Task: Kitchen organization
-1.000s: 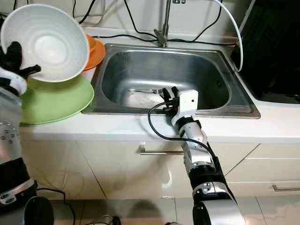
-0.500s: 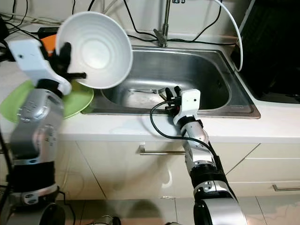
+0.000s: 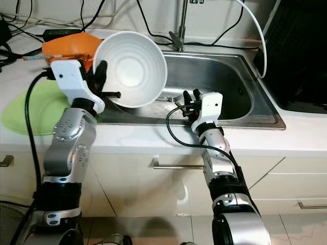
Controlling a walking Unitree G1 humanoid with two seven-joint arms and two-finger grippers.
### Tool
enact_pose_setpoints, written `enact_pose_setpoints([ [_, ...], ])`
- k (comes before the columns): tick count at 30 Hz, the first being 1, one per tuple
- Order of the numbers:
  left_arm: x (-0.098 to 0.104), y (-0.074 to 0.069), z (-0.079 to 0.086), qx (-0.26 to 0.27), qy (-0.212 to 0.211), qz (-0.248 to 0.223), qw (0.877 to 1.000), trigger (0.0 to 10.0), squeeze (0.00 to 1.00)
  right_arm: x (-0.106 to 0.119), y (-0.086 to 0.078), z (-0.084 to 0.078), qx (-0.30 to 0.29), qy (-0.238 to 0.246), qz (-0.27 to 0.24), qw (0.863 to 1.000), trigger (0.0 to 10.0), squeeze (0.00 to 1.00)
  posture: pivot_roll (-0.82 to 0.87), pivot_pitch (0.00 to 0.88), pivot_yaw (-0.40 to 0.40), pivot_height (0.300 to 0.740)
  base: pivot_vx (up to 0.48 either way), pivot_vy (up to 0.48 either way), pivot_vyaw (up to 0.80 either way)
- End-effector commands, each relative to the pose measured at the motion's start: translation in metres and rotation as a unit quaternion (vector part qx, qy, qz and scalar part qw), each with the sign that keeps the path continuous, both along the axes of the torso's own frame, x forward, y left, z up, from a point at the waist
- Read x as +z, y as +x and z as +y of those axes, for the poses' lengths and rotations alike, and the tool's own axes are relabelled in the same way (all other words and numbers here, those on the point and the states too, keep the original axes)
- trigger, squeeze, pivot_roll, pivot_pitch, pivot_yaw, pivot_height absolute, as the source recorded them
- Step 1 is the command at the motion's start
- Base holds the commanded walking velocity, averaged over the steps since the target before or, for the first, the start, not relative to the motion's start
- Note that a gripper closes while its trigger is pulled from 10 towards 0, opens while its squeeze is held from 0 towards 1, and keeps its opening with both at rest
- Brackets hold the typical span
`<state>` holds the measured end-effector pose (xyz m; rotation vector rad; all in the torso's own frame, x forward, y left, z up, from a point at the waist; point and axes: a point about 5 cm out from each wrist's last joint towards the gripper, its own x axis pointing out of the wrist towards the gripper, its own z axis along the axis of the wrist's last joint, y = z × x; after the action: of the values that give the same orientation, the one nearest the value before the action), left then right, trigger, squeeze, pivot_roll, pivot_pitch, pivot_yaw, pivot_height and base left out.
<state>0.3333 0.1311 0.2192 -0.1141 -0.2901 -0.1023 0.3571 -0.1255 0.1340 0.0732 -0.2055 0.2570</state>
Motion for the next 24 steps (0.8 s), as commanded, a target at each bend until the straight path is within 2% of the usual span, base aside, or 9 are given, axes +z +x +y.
enact_pose_setpoints([
  [1, -0.001, -0.001, -0.008, -0.007, 0.003, -0.015, 1.000, 10.0, 0.00, 0.002, 0.002, -0.002, -0.002, 0.007, 0.003, 1.000, 10.0, 0.00, 0.00, 0.000, -0.016, 0.740, 0.000, 0.000, 0.00],
  [3, -0.002, -0.001, -0.009, -0.009, 0.001, -0.015, 1.000, 10.0, 0.00, 0.003, 0.002, -0.003, -0.001, 0.008, 0.001, 1.000, 10.0, 0.00, 0.00, 0.000, -0.016, 0.740, 0.000, 0.000, 0.00],
  [4, -0.003, -0.001, -0.010, -0.009, 0.001, -0.015, 1.000, 10.0, 0.00, 0.003, 0.002, -0.003, -0.002, 0.008, 0.000, 1.000, 10.0, 0.57, 0.00, 0.000, -0.016, 0.740, 0.000, 0.000, 0.00],
  [5, -0.004, -0.001, -0.010, -0.010, -0.001, -0.014, 1.000, 10.0, 0.00, 0.004, 0.002, -0.004, -0.002, 0.008, 0.000, 1.000, 10.0, 0.57, 0.00, 0.000, -0.015, 0.740, 0.000, 0.000, 0.00],
  [6, -0.005, -0.001, -0.010, -0.009, -0.001, -0.014, 1.000, 10.0, 0.00, 0.006, 0.003, -0.006, -0.004, 0.010, -0.003, 1.000, 10.0, 1.00, 0.00, 0.000, -0.015, 0.740, 0.000, 0.000, 0.00],
  [15, -0.006, 0.001, -0.008, -0.001, -0.002, -0.017, 1.000, 10.0, 0.00, 0.019, 0.009, -0.016, -0.010, 0.046, -0.009, 0.999, 10.0, 0.99, 0.00, 0.000, -0.015, 0.740, 0.000, 0.000, 0.00],
  [16, -0.006, 0.001, -0.007, 0.000, -0.002, -0.018, 1.000, 10.0, 0.00, 0.020, 0.009, -0.016, 0.000, 0.058, -0.006, 0.998, 10.0, 0.00, 0.00, 0.000, -0.015, 0.740, 0.000, 0.000, 0.00],
  [21, -0.006, 0.001, -0.007, 0.003, -0.002, -0.019, 1.000, 10.0, 0.00, 0.025, 0.008, -0.011, 0.065, 0.140, 0.008, 0.988, 10.0, 0.00, -0.01, 0.000, -0.011, 0.740, 0.000, 0.000, 0.00],
  [24, -0.006, 0.001, -0.007, 0.003, -0.003, -0.019, 1.000, 10.0, 0.00, 0.026, 0.006, -0.009, 0.083, 0.150, 0.006, 0.985, 10.0, 0.00, -0.01, 0.000, -0.011, 0.740, 0.000, 0.000, 0.00],
])
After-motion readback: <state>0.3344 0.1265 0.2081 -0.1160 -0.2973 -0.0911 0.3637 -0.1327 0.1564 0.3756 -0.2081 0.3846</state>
